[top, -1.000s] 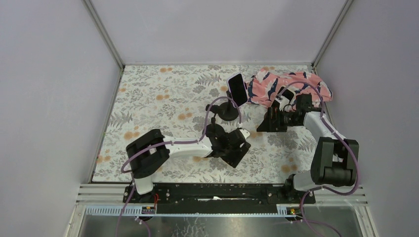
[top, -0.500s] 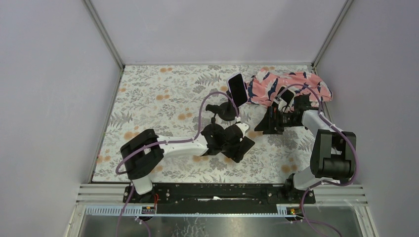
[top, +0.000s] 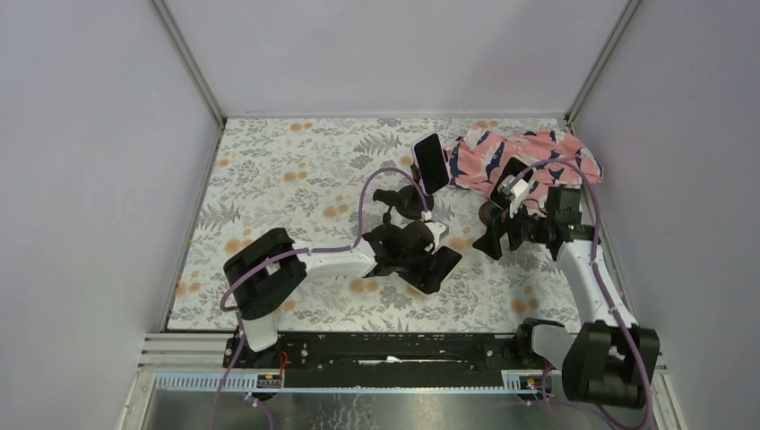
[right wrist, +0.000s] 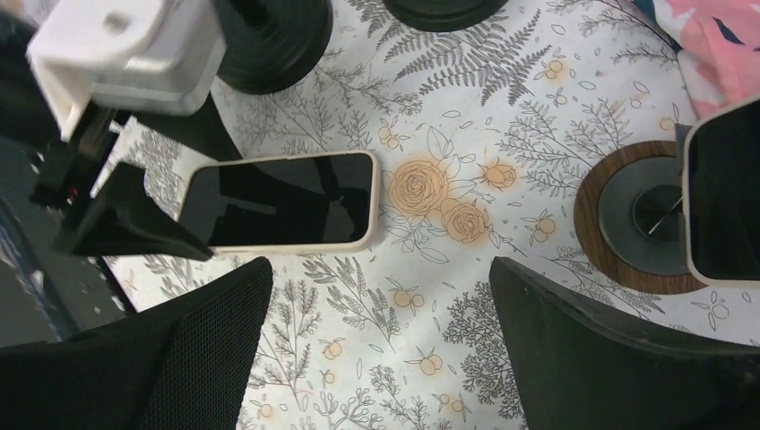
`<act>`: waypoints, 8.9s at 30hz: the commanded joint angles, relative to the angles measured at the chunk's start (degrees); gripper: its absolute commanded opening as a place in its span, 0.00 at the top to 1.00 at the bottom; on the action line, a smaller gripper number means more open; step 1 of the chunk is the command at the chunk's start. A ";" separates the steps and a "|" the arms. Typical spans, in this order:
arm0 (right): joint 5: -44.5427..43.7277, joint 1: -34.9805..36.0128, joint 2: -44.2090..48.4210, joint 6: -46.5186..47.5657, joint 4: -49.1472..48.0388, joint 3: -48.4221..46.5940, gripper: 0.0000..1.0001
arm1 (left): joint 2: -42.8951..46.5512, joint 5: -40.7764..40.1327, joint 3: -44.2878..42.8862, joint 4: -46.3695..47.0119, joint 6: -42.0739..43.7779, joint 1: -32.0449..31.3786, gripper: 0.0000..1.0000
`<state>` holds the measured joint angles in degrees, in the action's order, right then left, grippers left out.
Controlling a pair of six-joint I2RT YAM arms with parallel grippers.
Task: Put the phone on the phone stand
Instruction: Pick up the phone at the center of the board, then adjust the phone stand at the center of the board.
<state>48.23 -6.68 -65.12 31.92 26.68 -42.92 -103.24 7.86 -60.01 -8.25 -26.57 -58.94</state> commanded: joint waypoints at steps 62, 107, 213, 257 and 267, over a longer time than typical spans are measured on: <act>-4.89 15.55 -35.82 -16.95 17.74 -19.02 0.50 | -7.92 5.72 6.46 21.08 -14.97 -2.39 0.91; 19.22 3.60 -19.91 -1.64 27.40 -20.41 1.00 | 19.07 -4.95 23.86 30.33 -2.31 -9.75 0.01; 23.95 21.67 -9.63 30.19 48.96 -25.86 1.00 | 53.97 2.71 47.75 49.94 7.46 1.28 0.24; 25.03 15.38 -10.25 31.51 47.80 -25.01 1.00 | -0.17 2.61 42.27 99.56 11.76 19.30 0.85; 25.65 15.53 -16.07 38.53 57.07 -35.09 1.00 | 4.62 1.63 48.26 97.09 14.16 10.30 0.89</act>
<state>69.73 8.93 -80.18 68.27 79.29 -72.77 -100.12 10.46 -13.87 87.70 -13.10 -43.83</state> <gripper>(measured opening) 0.208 0.277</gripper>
